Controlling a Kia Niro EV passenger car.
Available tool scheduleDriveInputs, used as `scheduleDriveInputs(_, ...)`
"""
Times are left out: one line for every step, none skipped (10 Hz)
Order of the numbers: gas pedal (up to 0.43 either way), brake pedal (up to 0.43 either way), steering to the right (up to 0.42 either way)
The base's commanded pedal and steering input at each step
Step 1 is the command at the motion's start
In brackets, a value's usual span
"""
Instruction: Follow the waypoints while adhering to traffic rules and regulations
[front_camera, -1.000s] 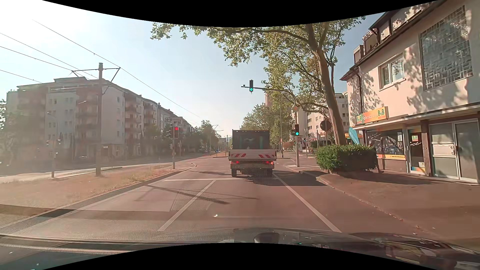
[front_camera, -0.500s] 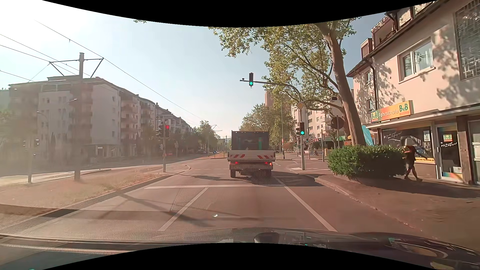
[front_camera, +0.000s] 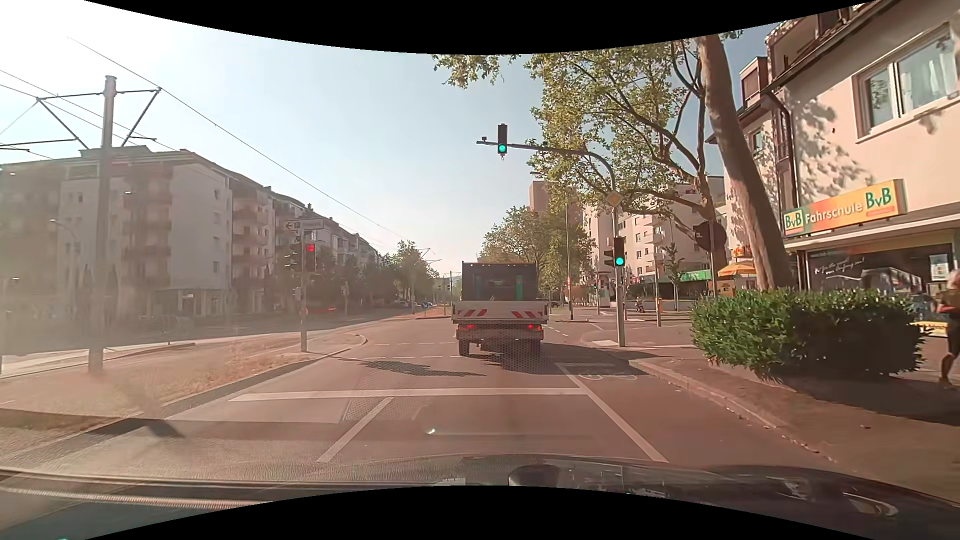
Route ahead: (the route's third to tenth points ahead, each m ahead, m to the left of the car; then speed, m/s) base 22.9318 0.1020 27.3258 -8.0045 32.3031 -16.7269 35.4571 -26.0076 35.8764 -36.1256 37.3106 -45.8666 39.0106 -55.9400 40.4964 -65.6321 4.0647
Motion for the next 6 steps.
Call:
scheduleDriveInputs(0.189, 0.000, 0.005)
scheduleDriveInputs(0.189, 0.000, 0.005)
scheduleDriveInputs(0.189, 0.000, 0.005)
scheduleDriveInputs(0.189, 0.000, 0.005)
scheduleDriveInputs(0.189, 0.000, 0.004)
scheduleDriveInputs(0.177, 0.000, 0.004)
